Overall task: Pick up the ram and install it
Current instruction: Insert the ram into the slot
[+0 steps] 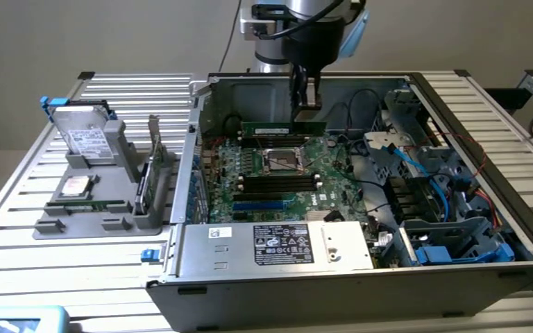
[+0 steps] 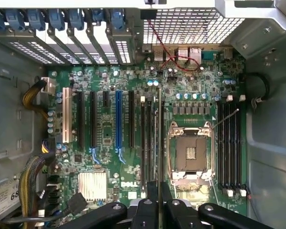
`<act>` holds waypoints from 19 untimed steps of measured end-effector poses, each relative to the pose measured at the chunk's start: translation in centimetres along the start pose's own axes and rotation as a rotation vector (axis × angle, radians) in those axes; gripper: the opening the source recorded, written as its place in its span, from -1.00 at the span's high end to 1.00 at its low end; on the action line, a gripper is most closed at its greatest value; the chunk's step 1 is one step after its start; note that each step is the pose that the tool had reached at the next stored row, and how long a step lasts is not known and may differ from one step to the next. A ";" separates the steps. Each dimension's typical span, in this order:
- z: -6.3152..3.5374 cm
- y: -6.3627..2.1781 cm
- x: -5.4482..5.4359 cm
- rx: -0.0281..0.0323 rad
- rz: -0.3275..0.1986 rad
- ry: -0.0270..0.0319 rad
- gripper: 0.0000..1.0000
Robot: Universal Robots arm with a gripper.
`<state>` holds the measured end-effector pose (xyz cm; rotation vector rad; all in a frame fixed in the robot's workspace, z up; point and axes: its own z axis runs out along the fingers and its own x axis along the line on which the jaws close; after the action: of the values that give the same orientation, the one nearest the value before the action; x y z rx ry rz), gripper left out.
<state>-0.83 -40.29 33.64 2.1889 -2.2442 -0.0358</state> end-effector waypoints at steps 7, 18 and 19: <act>0.47 -0.01 -0.2 -0.0001 -0.024 0.0034 0.73; 0.92 0.00 -1.1 0.0001 -0.023 0.0456 0.73; 0.92 0.00 -1.1 0.0001 -0.023 0.0457 0.73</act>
<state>-0.83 -39.22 32.73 2.1922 -2.1957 0.0141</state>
